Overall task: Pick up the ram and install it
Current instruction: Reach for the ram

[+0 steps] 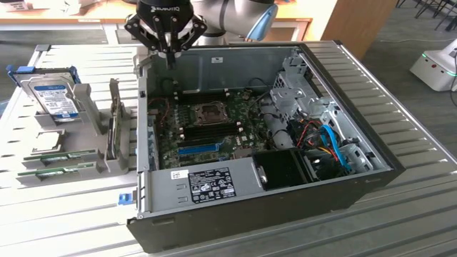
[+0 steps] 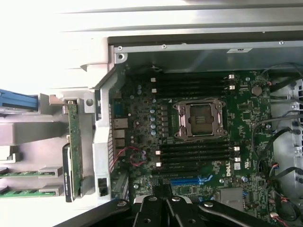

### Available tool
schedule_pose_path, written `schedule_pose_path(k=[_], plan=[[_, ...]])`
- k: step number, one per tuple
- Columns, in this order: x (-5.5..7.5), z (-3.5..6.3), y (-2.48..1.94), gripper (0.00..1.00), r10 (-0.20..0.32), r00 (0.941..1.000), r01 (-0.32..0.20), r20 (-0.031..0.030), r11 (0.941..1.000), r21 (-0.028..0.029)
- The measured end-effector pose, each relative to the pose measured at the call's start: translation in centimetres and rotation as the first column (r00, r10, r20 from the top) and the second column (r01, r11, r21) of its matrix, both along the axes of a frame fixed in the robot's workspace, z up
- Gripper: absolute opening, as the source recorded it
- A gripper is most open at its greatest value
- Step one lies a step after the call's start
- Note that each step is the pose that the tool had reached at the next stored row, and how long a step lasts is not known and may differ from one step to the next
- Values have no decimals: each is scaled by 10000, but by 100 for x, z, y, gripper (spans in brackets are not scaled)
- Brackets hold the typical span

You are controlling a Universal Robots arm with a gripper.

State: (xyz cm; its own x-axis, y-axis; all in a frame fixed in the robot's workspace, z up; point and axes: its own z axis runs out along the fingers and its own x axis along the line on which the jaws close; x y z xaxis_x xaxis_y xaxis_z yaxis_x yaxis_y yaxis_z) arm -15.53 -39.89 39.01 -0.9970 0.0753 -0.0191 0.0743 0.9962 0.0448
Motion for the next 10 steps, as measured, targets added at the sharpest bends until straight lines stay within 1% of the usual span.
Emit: schedule_pose_path(k=[10], plan=[[-152,-12,0,11,0,10000,0,-21,10000,-1]])
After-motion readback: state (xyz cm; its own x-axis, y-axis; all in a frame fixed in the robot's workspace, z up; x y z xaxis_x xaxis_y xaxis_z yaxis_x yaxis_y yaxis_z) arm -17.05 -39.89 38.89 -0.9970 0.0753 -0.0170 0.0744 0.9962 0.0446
